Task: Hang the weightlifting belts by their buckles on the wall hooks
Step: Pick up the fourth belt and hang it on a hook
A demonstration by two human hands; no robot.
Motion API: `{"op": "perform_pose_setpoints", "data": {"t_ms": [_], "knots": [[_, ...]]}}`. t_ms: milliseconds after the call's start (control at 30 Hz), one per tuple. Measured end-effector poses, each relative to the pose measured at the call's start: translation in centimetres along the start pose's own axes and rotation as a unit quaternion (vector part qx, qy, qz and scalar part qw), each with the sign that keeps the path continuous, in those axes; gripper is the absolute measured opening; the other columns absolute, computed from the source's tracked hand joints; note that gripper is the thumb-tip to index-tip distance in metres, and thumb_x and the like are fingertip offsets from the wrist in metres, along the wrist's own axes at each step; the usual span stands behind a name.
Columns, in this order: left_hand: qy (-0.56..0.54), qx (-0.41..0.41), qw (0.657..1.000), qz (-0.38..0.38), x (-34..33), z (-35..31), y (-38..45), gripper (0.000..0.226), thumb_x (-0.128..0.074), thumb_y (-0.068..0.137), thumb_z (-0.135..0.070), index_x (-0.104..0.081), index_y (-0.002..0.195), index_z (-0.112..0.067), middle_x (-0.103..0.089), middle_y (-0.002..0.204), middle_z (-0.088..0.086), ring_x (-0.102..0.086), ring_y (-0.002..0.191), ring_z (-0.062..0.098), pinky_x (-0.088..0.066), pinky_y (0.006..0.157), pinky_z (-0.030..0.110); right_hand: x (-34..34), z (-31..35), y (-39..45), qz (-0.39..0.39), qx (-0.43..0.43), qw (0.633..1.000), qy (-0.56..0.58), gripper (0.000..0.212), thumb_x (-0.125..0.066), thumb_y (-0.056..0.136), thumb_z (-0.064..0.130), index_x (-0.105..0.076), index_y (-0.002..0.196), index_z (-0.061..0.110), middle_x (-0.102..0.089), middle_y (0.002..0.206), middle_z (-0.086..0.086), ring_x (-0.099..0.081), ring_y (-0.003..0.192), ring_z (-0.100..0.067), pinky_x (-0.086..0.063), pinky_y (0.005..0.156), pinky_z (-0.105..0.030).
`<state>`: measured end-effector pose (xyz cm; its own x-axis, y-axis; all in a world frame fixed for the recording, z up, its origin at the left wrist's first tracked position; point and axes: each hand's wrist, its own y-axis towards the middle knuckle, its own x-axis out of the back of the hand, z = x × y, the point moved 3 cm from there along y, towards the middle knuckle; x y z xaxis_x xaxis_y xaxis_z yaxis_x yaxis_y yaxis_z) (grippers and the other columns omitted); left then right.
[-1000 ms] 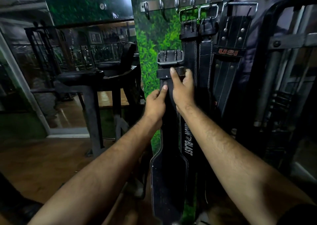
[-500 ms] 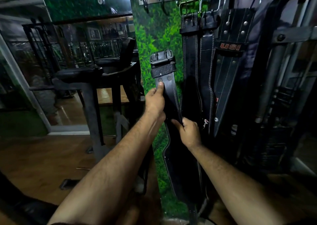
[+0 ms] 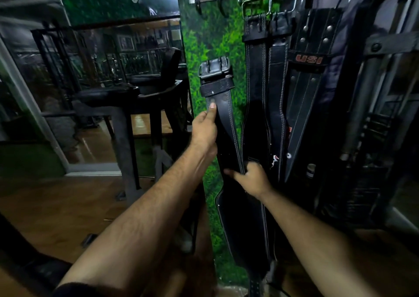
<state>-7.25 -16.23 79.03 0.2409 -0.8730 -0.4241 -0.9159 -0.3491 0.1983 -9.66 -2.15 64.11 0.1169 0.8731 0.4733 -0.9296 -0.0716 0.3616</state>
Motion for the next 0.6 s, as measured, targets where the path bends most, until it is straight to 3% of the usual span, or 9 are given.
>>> {"op": "perform_pose_setpoints", "data": {"t_ms": [67, 133, 200, 267, 400, 500, 533, 600], "knots": [[0.0, 0.002, 1.0, -0.001, 0.1, 0.2, -0.3, 0.037, -0.057, 0.1, -0.03, -0.048, 0.065, -0.021, -0.058, 0.065, 0.003, -0.053, 0.059, 0.017, -0.043, 0.059, 0.029, 0.7, 4.1, 1.5, -0.033, 0.039, 0.996, 0.076, 0.076, -0.064, 0.059, 0.086, -0.076, 0.09, 0.018, -0.076, 0.079, 0.007, -0.07, 0.072, -0.006, -0.058, 0.067, -0.03], [0.003, 0.0, 1.0, -0.01, 0.4, 0.2, -0.3, 0.041, -0.056, 0.1, -0.03, -0.045, 0.062, -0.022, -0.055, 0.057, -0.001, -0.05, 0.053, 0.014, -0.041, 0.054, 0.026, 1.6, 6.8, 2.2, -0.082, 0.102, 0.989, 0.064, 0.05, -0.074, 0.071, 0.066, -0.059, 0.061, 0.019, -0.058, 0.053, 0.011, -0.05, 0.048, 0.002, -0.043, 0.048, -0.028], [0.017, -0.006, 1.0, -0.021, 0.6, -0.1, -0.1, 0.043, -0.06, 0.096, -0.035, -0.041, 0.06, -0.023, -0.045, 0.057, 0.0, -0.042, 0.054, 0.016, -0.034, 0.053, 0.03, 1.6, 6.9, 1.6, -0.091, 0.126, 0.988, 0.013, 0.062, -0.08, 0.076, 0.051, -0.033, 0.05, 0.021, -0.034, 0.042, 0.008, -0.031, 0.04, -0.006, -0.026, 0.043, -0.03], [0.041, -0.005, 0.999, -0.034, 0.9, -0.1, 0.0, 0.045, -0.064, 0.088, -0.044, -0.038, 0.058, -0.024, -0.038, 0.06, 0.002, -0.035, 0.057, 0.02, -0.028, 0.056, 0.035, 1.0, 5.0, 0.3, -0.058, 0.085, 0.994, -0.04, 0.067, -0.079, 0.076, 0.053, -0.027, 0.049, 0.02, -0.029, 0.043, 0.008, -0.031, 0.045, -0.012, -0.025, 0.048, -0.031], [0.093, 0.023, 0.993, -0.07, 2.8, 2.4, -0.7, 0.043, -0.067, 0.082, -0.048, -0.041, 0.06, -0.023, -0.04, 0.065, 0.007, -0.038, 0.07, 0.024, -0.031, 0.064, 0.04, -0.4, 1.7, -1.0, 0.084, -0.018, 0.975, -0.205, 0.061, -0.075, 0.073, 0.064, -0.044, 0.054, 0.015, -0.055, 0.061, -0.004, -0.058, 0.066, -0.029, -0.036, 0.058, -0.031], [0.095, 0.04, 0.992, -0.079, 4.6, 4.3, -0.7, 0.037, -0.066, 0.087, -0.046, -0.048, 0.065, -0.021, -0.053, 0.076, 0.01, -0.048, 0.076, 0.024, -0.039, 0.069, 0.037, -1.3, -0.2, -1.5, 0.21, -0.063, 0.93, -0.295, 0.058, -0.079, 0.066, 0.065, -0.069, 0.08, 0.009, -0.072, 0.087, -0.012, -0.069, 0.085, -0.029, -0.048, 0.067, -0.029], [0.097, 0.038, 0.991, -0.079, 5.1, 4.5, -0.6, 0.035, -0.066, 0.085, -0.048, -0.051, 0.068, -0.022, -0.056, 0.081, 0.01, -0.05, 0.078, 0.024, -0.04, 0.07, 0.037, -1.7, -1.0, -1.7, 0.234, -0.079, 0.924, -0.292, 0.059, -0.08, 0.063, 0.066, -0.07, 0.081, 0.011, -0.072, 0.085, -0.01, -0.069, 0.084, -0.027, -0.048, 0.067, -0.028], [0.1, 0.034, 0.992, -0.074, 5.7, 4.3, -0.4, 0.032, -0.063, 0.089, -0.046, -0.053, 0.071, -0.021, -0.057, 0.084, 0.01, -0.051, 0.081, 0.023, -0.041, 0.072, 0.037, -2.1, -1.0, -2.0, 0.236, -0.097, 0.95, -0.178, 0.061, -0.085, 0.058, 0.062, -0.068, 0.079, 0.007, -0.068, 0.076, -0.006, -0.063, 0.074, -0.021, -0.044, 0.064, -0.03]]}}
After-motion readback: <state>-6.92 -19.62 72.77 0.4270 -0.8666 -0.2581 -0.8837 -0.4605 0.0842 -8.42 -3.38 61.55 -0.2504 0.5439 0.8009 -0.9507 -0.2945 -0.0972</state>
